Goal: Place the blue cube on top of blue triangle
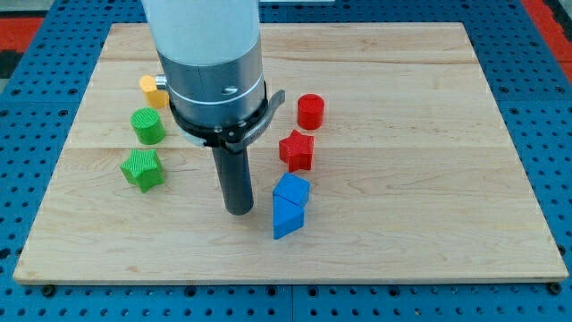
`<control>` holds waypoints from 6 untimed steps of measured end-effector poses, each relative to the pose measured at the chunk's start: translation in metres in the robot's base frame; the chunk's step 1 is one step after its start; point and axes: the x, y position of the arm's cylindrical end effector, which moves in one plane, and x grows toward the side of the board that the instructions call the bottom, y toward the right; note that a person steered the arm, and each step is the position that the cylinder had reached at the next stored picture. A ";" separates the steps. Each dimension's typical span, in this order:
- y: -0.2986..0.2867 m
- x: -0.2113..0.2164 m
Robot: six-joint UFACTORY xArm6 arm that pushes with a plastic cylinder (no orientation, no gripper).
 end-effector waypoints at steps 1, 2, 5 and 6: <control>0.026 0.020; 0.058 0.045; 0.002 0.057; -0.007 0.023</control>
